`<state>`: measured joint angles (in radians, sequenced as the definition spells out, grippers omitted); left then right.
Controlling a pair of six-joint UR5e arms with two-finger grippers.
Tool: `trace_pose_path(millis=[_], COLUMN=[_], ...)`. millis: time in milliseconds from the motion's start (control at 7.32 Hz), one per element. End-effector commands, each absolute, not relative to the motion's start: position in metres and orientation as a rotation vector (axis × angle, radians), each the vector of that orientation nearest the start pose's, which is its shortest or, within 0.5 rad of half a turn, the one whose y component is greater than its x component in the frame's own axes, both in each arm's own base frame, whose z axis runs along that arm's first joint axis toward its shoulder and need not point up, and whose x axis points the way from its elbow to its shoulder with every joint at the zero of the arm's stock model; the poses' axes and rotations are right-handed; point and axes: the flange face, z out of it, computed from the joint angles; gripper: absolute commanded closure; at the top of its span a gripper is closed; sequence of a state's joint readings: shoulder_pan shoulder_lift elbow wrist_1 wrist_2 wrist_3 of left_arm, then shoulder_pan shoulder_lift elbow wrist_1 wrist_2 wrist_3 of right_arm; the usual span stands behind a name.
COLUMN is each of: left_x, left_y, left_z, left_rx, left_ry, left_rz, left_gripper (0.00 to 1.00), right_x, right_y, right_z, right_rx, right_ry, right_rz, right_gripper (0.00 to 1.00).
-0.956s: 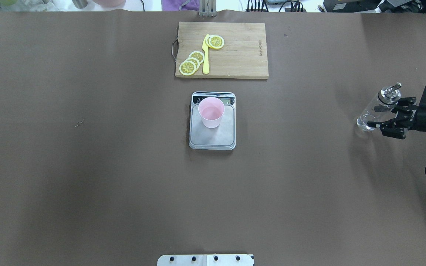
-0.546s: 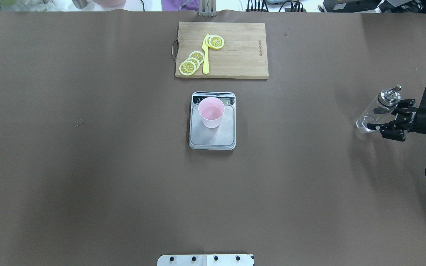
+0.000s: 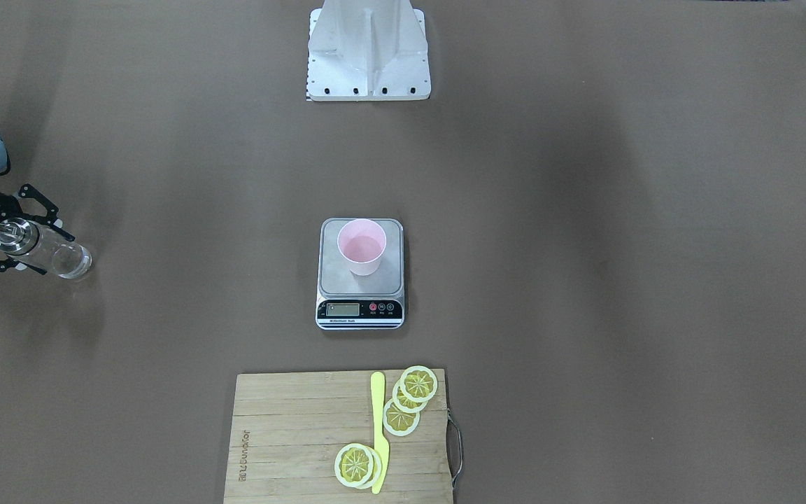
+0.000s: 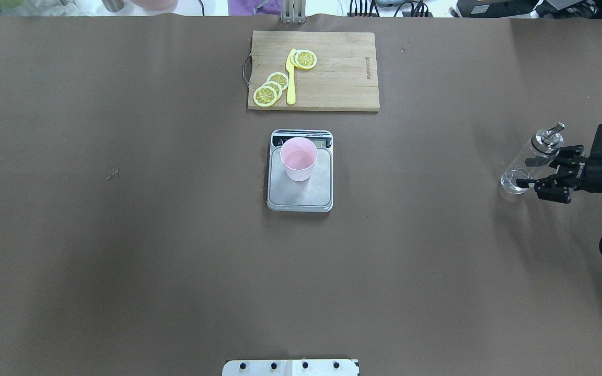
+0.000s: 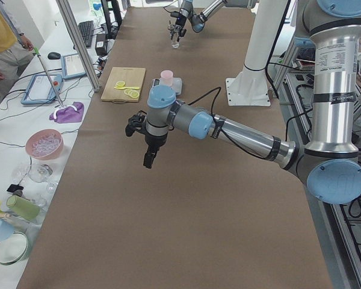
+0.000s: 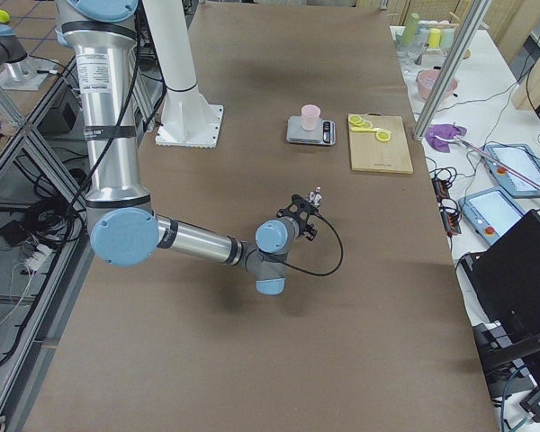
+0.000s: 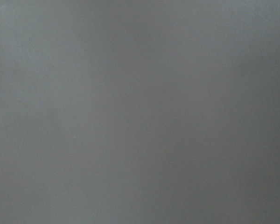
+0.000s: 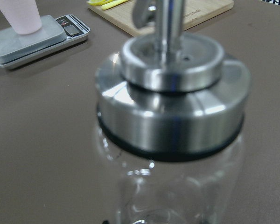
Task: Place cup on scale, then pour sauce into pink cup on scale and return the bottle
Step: 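Lower the bottle onto the table and open the right gripper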
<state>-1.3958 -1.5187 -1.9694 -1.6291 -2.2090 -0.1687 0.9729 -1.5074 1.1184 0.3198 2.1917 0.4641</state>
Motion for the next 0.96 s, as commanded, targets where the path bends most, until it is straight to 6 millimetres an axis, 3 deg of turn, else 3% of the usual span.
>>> trace_pose_path(millis=[0, 546, 819], left_x=[0.009, 0.010, 0.010], left_y=[-0.475, -0.476, -0.476], left_z=[0.486, 0.486, 0.485], left_rx=[0.281, 0.282, 0.283], left_ry=[0.687, 0.688, 0.689], left_rz=[0.136, 0.138, 0.139], left_gripper=[0.02, 0.02, 0.02], right_x=[-0.200, -0.192, -0.164], right_y=[-0.429, -0.417, -0.375], right_z=[0.646, 0.653, 0.680], right_rx=[1.012, 1.027, 1.017], right_ry=[-1.196, -1.198, -1.207], right_rz=[-0.556, -0.561, -0.569], right_gripper=[0.01, 0.00, 0.00])
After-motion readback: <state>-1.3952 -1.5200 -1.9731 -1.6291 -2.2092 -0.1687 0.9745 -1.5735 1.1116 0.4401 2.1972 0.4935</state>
